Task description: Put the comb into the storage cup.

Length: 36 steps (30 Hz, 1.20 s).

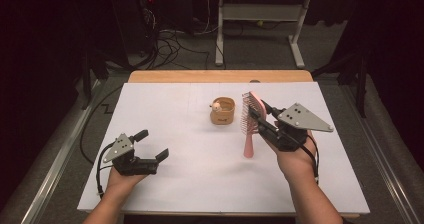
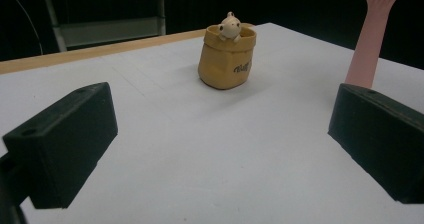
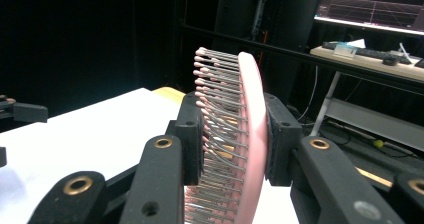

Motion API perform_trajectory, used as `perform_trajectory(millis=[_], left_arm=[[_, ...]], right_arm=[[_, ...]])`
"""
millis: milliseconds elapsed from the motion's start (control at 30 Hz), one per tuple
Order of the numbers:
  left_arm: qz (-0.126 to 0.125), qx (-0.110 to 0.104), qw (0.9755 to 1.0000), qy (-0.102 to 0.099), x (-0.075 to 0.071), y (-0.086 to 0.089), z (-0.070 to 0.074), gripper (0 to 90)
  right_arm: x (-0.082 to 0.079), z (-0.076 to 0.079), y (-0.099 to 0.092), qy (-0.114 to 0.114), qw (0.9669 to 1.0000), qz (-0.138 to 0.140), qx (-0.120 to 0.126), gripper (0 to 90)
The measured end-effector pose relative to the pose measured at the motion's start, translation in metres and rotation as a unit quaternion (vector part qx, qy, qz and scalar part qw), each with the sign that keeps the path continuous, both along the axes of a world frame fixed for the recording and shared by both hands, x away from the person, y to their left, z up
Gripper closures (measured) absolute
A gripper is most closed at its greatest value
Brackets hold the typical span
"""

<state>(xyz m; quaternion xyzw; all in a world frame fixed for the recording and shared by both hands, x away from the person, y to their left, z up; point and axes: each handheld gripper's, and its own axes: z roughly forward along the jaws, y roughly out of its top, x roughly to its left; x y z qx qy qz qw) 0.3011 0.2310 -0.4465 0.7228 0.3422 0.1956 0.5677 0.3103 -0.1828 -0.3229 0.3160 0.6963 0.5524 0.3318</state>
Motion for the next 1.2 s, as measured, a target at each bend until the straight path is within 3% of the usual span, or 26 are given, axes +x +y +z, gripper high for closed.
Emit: perform_trajectory(millis=[367, 533, 1200], left_arm=[[-0.003, -0.002, 1.0, 0.0, 0.001, 0.0, -0.001, 0.0], [-0.005, -0.009, 0.9999, -0.01, -0.002, -0.001, -0.001, 0.0], [-0.017, -0.007, 0.9998, 0.0, 0.002, -0.004, -0.003, 0.0]], right_arm=[[0.005, 0.001, -0.01, -0.002, 0.9999, -0.014, 0.003, 68.1], [0.007, 0.003, -0.012, -0.005, 0.9998, -0.02, 0.005, 68.1], [0.018, 0.011, -0.002, -0.017, 0.9995, -0.025, 0.003, 68.1]])
